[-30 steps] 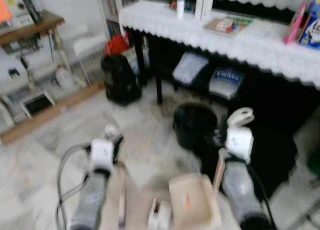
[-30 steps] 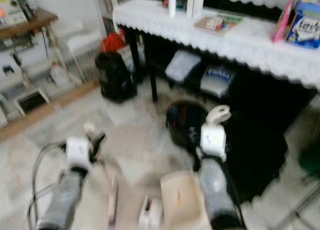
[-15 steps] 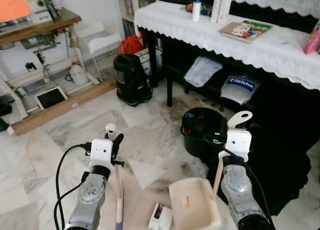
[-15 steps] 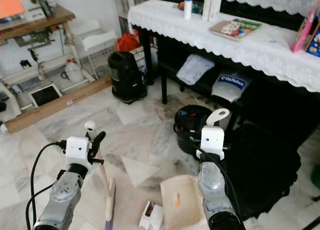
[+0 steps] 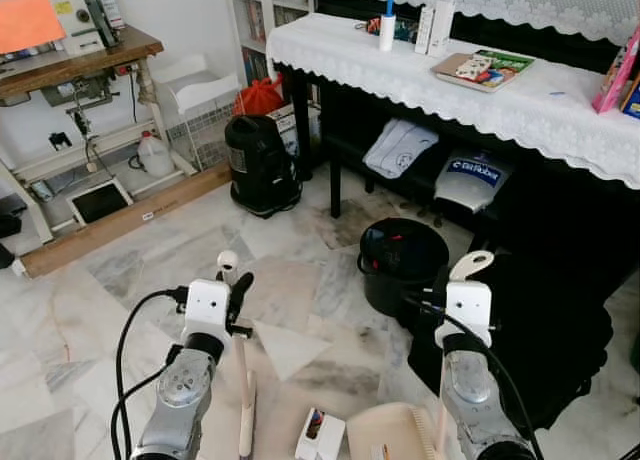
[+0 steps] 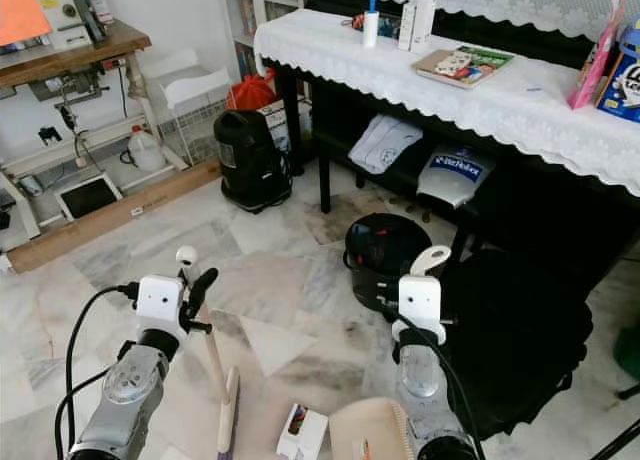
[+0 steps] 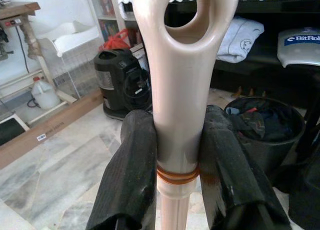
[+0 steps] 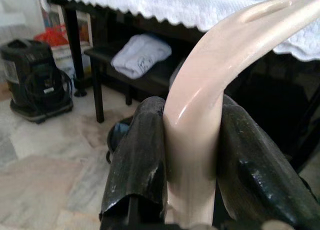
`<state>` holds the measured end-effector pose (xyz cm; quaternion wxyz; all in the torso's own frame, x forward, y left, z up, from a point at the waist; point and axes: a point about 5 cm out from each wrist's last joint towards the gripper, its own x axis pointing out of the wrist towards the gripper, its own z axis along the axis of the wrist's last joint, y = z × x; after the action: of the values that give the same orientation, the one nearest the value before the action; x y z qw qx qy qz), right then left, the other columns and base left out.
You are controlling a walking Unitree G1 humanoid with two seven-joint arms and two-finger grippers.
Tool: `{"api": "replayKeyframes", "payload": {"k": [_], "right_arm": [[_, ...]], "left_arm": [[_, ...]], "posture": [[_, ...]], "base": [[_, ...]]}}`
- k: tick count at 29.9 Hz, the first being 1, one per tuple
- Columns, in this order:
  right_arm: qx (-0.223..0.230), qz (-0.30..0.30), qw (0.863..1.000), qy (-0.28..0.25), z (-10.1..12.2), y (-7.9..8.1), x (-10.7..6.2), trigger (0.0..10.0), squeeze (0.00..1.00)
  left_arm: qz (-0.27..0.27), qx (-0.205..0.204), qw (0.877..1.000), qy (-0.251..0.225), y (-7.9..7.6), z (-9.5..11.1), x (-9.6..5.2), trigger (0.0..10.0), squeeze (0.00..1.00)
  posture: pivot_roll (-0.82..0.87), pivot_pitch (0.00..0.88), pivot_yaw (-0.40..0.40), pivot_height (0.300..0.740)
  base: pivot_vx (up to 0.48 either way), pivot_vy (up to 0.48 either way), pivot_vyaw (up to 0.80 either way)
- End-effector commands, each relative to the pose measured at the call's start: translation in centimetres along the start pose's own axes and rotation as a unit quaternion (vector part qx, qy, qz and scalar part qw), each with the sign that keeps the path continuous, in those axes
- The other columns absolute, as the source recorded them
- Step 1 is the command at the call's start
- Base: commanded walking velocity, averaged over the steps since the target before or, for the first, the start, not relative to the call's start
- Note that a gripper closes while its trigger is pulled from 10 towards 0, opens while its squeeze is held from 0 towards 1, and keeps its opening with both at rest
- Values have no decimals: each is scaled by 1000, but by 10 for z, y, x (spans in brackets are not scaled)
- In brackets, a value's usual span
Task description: Sweep floor
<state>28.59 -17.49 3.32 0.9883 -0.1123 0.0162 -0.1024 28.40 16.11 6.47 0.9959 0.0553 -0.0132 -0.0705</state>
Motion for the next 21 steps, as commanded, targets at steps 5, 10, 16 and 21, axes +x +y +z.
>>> {"api": "replayKeyframes", "payload": {"k": [5,10,16,21], "right_arm": [[-11,-9,1000,-14,1,-2,0,10000,0],[-12,-19,999,-27,6,-6,4,10000,0],[-17,-17,1000,-20,4,-3,5,10000,0],[-27,-7,999,20,-11,4,-3,10000,0]], "left_arm": [[1,-1,1000,-7,5,5,3,10000,0],[-2,-2,1000,-9,4,5,3,10000,0],[-4,-2,1000,-10,4,6,3,10000,0],[-5,-2,1000,-11,4,6,3,10000,0]], "posture": [[90,0,75,740],[89,0,77,740],[93,0,81,740],[97,0,83,740]], "base": [[0,0,0],[0,0,0],[0,0,0],[0,0,0]]}}
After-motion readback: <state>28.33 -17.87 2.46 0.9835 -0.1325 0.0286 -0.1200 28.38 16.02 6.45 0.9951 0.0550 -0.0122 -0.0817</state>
